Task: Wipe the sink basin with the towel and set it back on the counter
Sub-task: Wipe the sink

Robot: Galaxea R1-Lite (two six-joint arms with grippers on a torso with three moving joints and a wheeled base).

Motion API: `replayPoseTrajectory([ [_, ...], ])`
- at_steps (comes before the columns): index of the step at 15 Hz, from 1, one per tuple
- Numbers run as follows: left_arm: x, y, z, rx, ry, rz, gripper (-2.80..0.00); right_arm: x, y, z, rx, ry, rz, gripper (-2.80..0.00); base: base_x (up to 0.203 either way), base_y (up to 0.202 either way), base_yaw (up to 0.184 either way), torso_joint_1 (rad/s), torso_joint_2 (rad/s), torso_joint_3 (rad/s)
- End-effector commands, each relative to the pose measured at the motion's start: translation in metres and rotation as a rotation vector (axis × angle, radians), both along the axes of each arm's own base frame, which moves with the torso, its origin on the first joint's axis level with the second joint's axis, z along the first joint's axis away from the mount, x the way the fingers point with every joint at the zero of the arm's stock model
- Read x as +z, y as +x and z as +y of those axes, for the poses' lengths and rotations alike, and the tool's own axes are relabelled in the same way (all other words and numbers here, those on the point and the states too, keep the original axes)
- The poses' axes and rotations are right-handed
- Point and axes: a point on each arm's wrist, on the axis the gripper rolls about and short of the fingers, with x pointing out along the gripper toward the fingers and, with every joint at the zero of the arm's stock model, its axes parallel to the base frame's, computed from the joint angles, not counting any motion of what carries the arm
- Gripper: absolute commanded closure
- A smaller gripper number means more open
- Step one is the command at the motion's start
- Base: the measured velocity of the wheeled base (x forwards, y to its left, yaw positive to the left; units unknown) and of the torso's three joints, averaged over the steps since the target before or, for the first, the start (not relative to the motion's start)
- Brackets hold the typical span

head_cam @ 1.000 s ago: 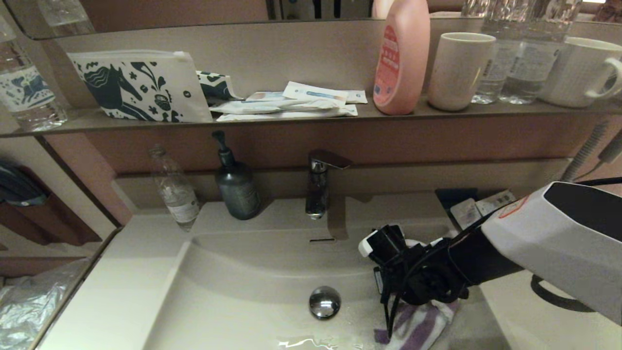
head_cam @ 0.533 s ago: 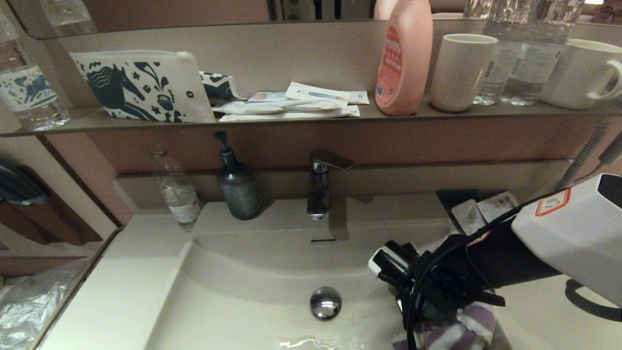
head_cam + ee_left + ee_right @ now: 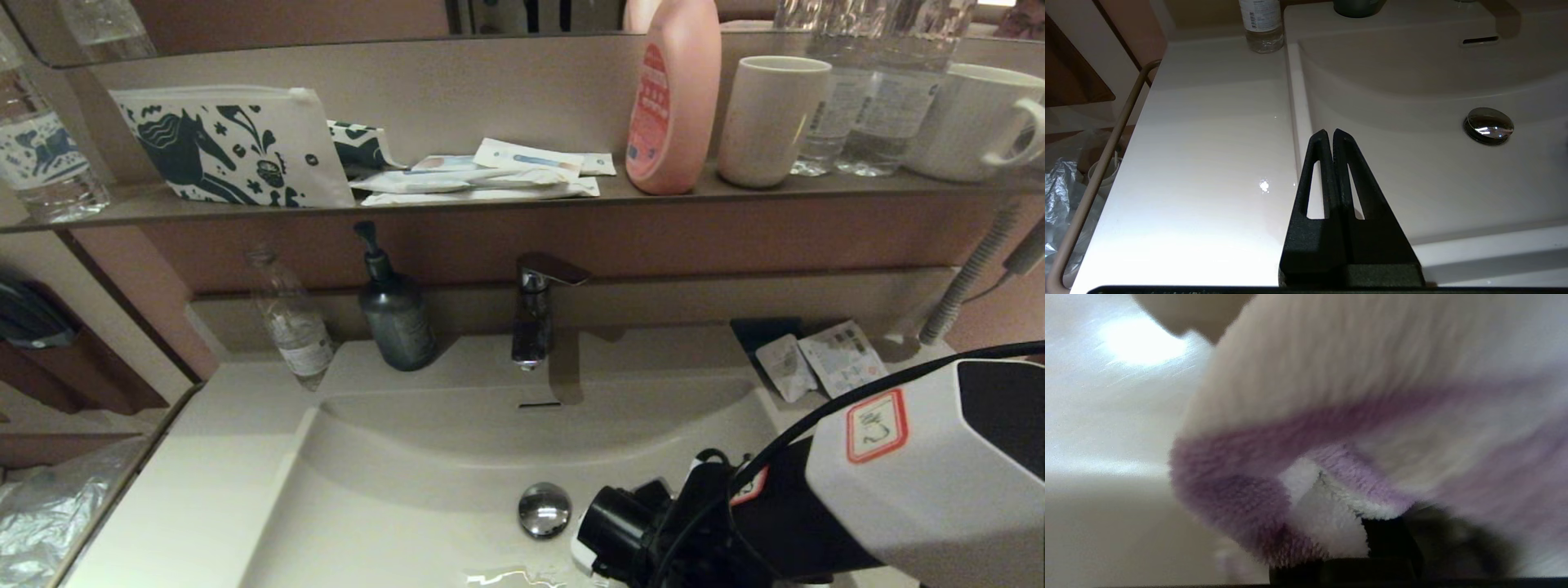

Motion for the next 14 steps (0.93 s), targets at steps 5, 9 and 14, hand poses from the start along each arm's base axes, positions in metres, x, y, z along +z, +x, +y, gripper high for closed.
replayPoseTrajectory([
  [5,0.0,0.0,0.0,0.0,0.0,0.002,0.0,-0.021,-0.004,0.064,0.039,0.148,0.021,0.0,0.0,0.0,0.0,0.0,0.0,0.0],
  [9,0.0,0.0,0.0,0.0,0.0,0.002,0.0,-0.007,-0.006,0.105,0.092,0.276,-0.019,0.0,0.0,0.0,0.0,0.0,0.0,0.0],
  [14,0.0,0.0,0.0,0.0,0.0,0.002,0.0,-0.003,0.005,0.162,0.139,0.424,-0.092,0.0,0.0,0.0,0.0,0.0,0.0,0.0],
])
